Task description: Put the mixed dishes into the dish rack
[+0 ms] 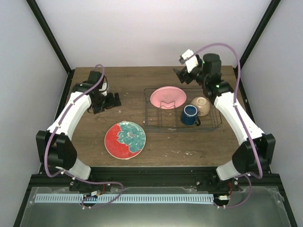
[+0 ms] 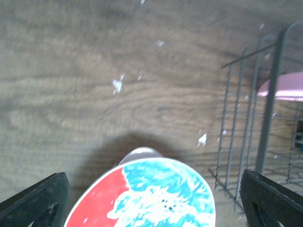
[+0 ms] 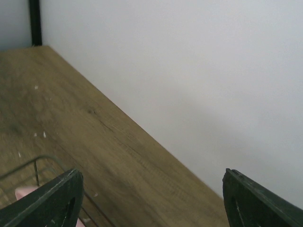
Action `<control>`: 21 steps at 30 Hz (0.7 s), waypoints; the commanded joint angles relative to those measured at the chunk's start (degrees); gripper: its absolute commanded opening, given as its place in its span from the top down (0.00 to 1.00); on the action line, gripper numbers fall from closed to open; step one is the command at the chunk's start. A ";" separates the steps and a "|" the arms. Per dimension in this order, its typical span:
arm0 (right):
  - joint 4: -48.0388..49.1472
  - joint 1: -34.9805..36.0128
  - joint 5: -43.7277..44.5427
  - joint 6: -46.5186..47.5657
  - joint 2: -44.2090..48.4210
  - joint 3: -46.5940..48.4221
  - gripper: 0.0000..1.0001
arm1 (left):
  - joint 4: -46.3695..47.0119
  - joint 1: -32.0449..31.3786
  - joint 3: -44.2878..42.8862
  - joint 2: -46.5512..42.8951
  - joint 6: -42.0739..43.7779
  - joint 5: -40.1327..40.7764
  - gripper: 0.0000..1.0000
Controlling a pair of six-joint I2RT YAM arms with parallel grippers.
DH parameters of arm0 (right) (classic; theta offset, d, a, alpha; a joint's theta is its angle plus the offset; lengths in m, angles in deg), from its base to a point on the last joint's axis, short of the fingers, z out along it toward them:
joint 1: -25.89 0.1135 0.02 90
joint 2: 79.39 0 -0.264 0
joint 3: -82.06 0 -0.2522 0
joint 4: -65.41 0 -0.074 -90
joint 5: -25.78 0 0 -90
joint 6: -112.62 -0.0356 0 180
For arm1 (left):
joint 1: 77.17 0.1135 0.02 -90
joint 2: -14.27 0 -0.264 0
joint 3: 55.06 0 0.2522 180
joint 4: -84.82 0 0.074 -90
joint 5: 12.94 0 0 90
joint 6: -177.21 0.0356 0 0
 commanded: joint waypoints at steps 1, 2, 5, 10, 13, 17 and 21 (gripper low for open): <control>-12.75 1.10 7.25 -15.98 -5.51 5.43 0.19 | -5.28 -0.19 5.87 -3.99 -3.08 2.03 0.00; -12.76 1.56 8.70 -17.26 -5.39 5.12 0.20 | -5.91 -0.23 7.08 -4.66 -3.46 2.67 0.00; -12.59 2.66 10.36 -19.61 -4.57 3.86 0.21 | -7.50 -0.56 10.25 -6.01 -4.32 3.78 0.00; -14.32 3.66 10.34 -20.35 -4.40 3.79 0.22 | -6.94 -2.21 15.98 -8.83 -6.95 3.73 0.00; -15.10 4.08 10.02 -20.44 -4.41 3.74 0.22 | -4.38 -2.84 20.31 -11.83 -9.33 1.50 0.00; -15.60 4.29 8.30 -20.86 -4.42 4.13 0.22 | 1.15 -2.60 27.57 -16.99 -12.76 -2.69 0.00; -16.02 4.44 6.32 -21.17 -4.57 4.82 0.22 | 5.55 -0.70 34.87 -20.90 -15.18 -5.98 0.00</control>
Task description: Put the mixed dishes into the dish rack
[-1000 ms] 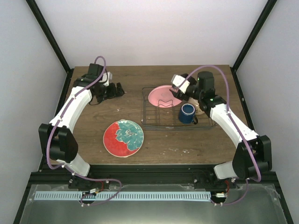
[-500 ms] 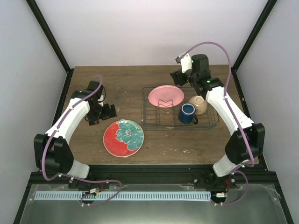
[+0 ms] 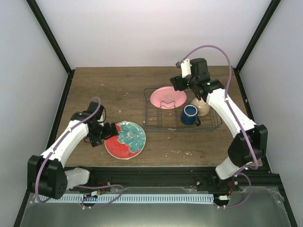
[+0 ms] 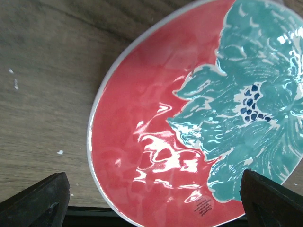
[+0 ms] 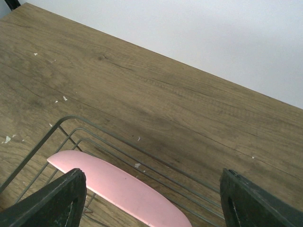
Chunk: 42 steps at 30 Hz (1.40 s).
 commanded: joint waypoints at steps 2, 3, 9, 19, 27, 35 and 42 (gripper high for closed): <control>-1.52 0.73 -3.05 -1.34 0.74 2.45 0.22 | 8.32 2.89 8.45 -5.64 -5.46 -5.72 0.00; -1.83 0.78 -3.44 -1.28 0.60 2.73 0.22 | 9.15 3.38 9.84 -6.90 -6.04 -6.07 0.00; -3.25 1.00 -4.60 -0.91 -0.16 3.55 0.23 | 12.20 5.47 16.97 -13.30 -8.36 -7.51 0.05; -3.84 2.64 -5.15 -0.90 -0.99 3.45 0.23 | 15.93 5.64 22.89 -19.50 -10.99 -9.80 0.23; -4.33 3.78 -4.63 -0.64 -1.54 3.90 0.23 | 18.16 5.61 23.91 -18.81 -11.00 -11.19 0.37; -5.01 4.43 -3.38 0.22 -1.86 3.73 0.23 | 20.18 5.61 25.12 -18.03 -11.14 -12.71 0.64; -5.09 5.03 -3.52 0.47 -3.06 4.38 0.23 | 19.25 5.66 25.52 -19.22 -11.37 -13.01 0.91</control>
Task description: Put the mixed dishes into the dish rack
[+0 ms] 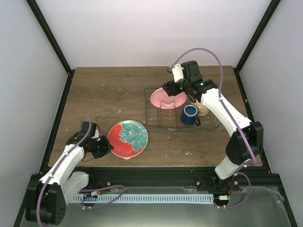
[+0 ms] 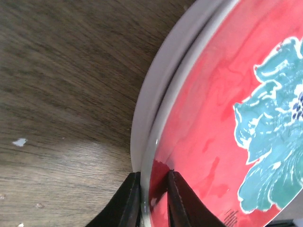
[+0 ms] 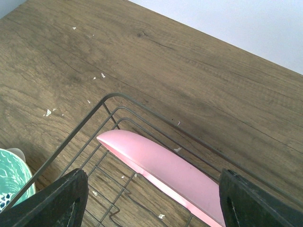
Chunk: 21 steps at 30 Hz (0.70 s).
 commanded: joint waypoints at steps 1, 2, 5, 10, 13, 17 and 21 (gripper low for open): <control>-0.57 1.07 0.29 0.83 -1.38 3.33 0.23 | 1.46 0.13 -0.33 -1.84 -0.26 -2.23 0.94; -0.58 1.19 0.29 0.93 -1.62 3.57 0.23 | 1.18 0.09 -0.40 -2.08 -0.34 -2.22 0.98; -0.77 1.58 0.29 1.11 -2.25 3.94 0.23 | 0.06 0.08 -0.57 -2.85 -0.35 -2.43 1.00; -0.88 2.17 0.37 1.42 -2.91 3.96 0.23 | -1.21 0.08 -0.67 -4.44 -0.41 -3.12 1.00; -0.94 2.49 0.35 1.59 -3.11 4.05 0.23 | -2.28 0.08 -0.57 -5.83 -0.72 -3.73 1.00; -1.56 2.62 -0.57 1.49 -3.20 4.30 0.23 | -5.27 0.09 -0.42 -9.60 -1.57 -4.96 1.00; -2.55 2.84 -1.72 1.16 -3.05 4.43 0.23 | -9.82 -0.01 -0.90 -13.88 -1.88 -5.93 1.00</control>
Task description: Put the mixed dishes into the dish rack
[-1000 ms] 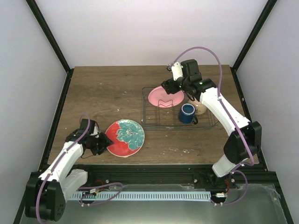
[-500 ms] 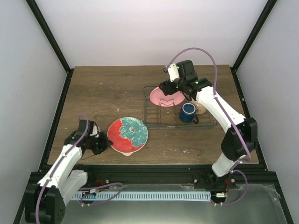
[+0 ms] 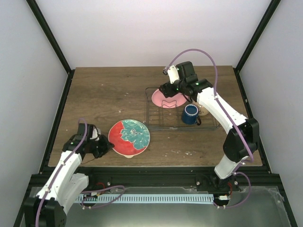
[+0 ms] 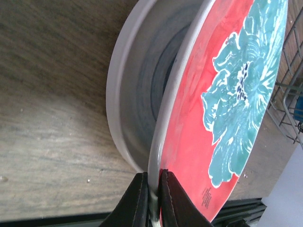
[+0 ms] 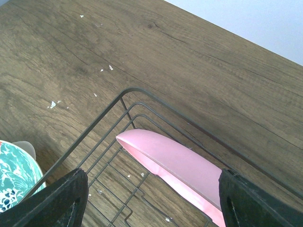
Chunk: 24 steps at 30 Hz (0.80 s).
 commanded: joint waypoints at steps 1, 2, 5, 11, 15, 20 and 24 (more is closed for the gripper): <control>-2.04 0.96 -1.38 0.07 -0.21 2.75 0.23 | -7.88 -0.24 -0.78 -3.64 -0.01 -1.98 1.00; -2.15 1.03 -1.28 0.07 -0.23 2.66 0.23 | -9.15 -0.29 -1.32 -3.75 0.42 -2.51 1.00; -2.16 1.20 -1.12 0.23 -0.44 2.48 0.23 | -12.67 -0.59 -3.55 -3.40 2.19 -2.56 1.00; -2.21 1.25 -1.56 0.24 -0.99 2.91 0.23 | -14.65 -0.95 -8.89 -1.80 4.61 -4.43 1.00; -2.29 1.25 -2.83 0.25 -1.11 2.57 0.23 | -14.21 -0.95 -12.00 -0.52 5.69 -6.03 1.00; -2.34 1.25 -4.39 0.13 -1.43 2.25 0.23 | -16.58 -0.94 -14.51 0.56 7.63 -5.54 1.00; -2.64 1.27 -12.51 0.52 -1.47 2.26 0.23 | -17.27 -0.87 -15.13 0.41 7.60 -4.49 1.00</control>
